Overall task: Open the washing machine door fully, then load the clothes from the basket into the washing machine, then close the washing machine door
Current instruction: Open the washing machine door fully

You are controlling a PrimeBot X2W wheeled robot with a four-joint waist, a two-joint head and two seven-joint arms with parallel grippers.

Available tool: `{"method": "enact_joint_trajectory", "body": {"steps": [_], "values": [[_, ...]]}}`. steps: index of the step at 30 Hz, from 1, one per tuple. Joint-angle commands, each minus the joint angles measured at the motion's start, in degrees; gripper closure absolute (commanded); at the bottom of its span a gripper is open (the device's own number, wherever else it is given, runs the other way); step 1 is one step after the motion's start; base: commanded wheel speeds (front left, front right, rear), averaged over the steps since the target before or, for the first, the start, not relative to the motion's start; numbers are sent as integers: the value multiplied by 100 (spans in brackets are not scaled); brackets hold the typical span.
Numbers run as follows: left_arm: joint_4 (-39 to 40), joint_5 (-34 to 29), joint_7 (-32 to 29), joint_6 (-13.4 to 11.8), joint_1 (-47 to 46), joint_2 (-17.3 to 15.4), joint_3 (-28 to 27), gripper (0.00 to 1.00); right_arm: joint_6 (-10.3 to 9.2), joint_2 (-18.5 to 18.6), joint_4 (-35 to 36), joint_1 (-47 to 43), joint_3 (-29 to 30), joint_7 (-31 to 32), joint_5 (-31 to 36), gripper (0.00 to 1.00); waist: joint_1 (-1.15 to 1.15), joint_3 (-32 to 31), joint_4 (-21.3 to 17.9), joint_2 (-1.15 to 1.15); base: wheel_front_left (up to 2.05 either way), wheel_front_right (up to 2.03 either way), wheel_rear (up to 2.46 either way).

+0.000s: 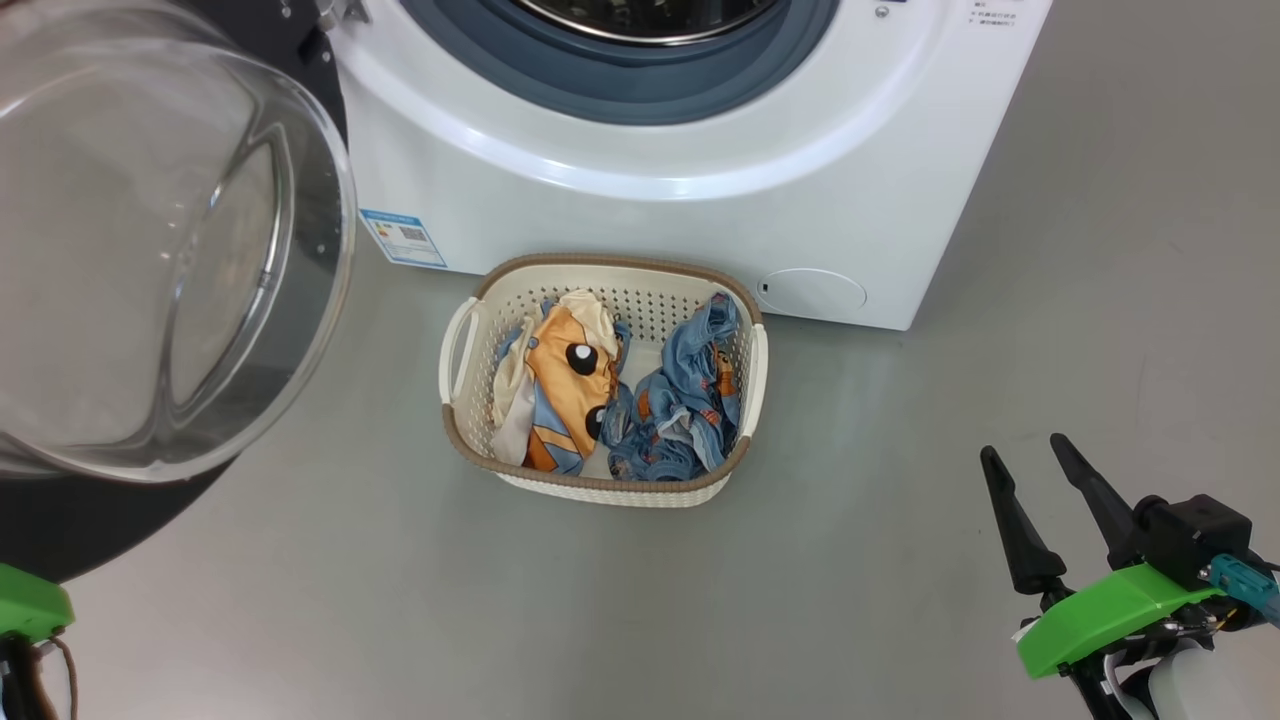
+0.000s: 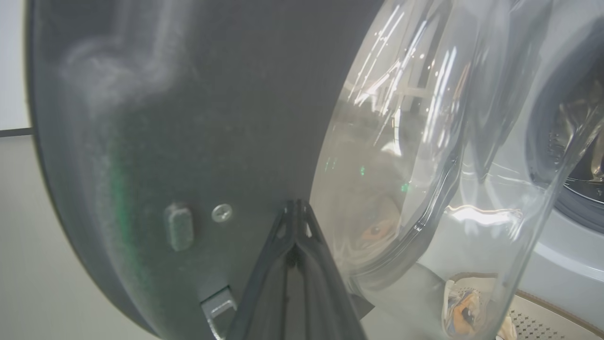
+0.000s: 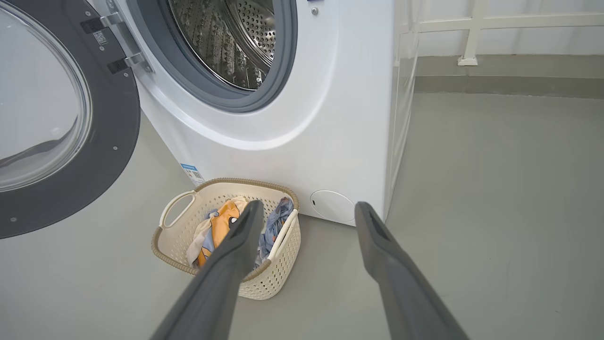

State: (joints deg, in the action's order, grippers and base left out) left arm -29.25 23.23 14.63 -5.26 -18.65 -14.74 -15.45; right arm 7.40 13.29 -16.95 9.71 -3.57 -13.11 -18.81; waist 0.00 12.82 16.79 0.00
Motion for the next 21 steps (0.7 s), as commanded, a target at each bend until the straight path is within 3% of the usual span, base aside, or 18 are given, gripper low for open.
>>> {"method": "enact_joint_trajectory", "body": {"steps": [1,13,21], "values": [[40,-92,36,24,-215,-299,-295,100,9,73,170,136,-147,15,-1,0,0,20,-15,0,0,0,0],[-224,-597,37,242,-396,-149,-730,100,9,-48,211,91,-103,53,60,0,0,16,-76,0,0,0,0],[7,-817,37,447,-332,-78,-1029,100,9,-93,137,68,-108,12,31,0,0,-124,-109,0,0,0,0]]}}
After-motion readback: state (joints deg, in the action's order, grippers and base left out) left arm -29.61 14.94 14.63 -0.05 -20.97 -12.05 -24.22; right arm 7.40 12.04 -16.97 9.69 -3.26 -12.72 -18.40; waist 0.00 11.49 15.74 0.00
